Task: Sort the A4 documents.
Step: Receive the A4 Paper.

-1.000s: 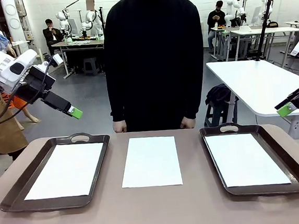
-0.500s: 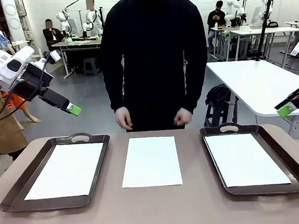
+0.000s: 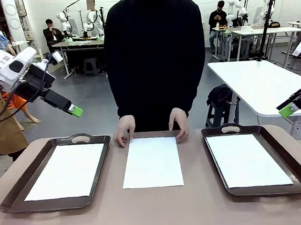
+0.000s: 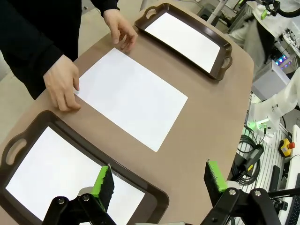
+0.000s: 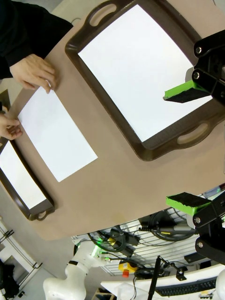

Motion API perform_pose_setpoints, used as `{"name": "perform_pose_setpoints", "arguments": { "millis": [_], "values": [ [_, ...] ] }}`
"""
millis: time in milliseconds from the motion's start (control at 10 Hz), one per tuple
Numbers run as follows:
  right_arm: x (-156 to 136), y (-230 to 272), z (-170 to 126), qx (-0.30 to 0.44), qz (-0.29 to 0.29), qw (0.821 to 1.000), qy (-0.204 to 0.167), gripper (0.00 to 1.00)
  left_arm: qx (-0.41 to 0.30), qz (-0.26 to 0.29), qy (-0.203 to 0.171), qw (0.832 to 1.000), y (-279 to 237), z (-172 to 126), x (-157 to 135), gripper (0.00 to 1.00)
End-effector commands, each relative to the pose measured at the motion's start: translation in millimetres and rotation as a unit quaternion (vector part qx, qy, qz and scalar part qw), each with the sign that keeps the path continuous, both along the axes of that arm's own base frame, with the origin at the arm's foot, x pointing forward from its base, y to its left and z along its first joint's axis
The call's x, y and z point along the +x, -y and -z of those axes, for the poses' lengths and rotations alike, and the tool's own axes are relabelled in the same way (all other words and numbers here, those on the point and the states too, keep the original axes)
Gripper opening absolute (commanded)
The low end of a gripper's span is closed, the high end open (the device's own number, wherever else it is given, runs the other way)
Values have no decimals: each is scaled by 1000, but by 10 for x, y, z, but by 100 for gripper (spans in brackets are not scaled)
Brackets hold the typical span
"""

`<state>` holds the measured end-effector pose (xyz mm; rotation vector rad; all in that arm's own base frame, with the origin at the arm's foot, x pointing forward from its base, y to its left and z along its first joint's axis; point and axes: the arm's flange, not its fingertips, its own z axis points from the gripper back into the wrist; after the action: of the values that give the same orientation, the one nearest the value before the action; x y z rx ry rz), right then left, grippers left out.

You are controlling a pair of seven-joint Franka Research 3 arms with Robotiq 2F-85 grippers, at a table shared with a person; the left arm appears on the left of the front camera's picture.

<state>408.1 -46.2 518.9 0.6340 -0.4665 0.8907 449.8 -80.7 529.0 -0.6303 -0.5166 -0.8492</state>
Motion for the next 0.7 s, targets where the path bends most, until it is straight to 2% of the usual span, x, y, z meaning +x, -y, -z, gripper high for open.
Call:
{"name": "perform_pose_setpoints", "arguments": {
  "millis": [0,600],
  "values": [
    [-9,3,3,-1,-3,1000,0,100,-1,1,-1,1000,-11,1,-3,100],
    [-9,3,3,-1,-3,1000,0,100,-1,1,-1,1000,-11,1,-3,100]
  ]
}}
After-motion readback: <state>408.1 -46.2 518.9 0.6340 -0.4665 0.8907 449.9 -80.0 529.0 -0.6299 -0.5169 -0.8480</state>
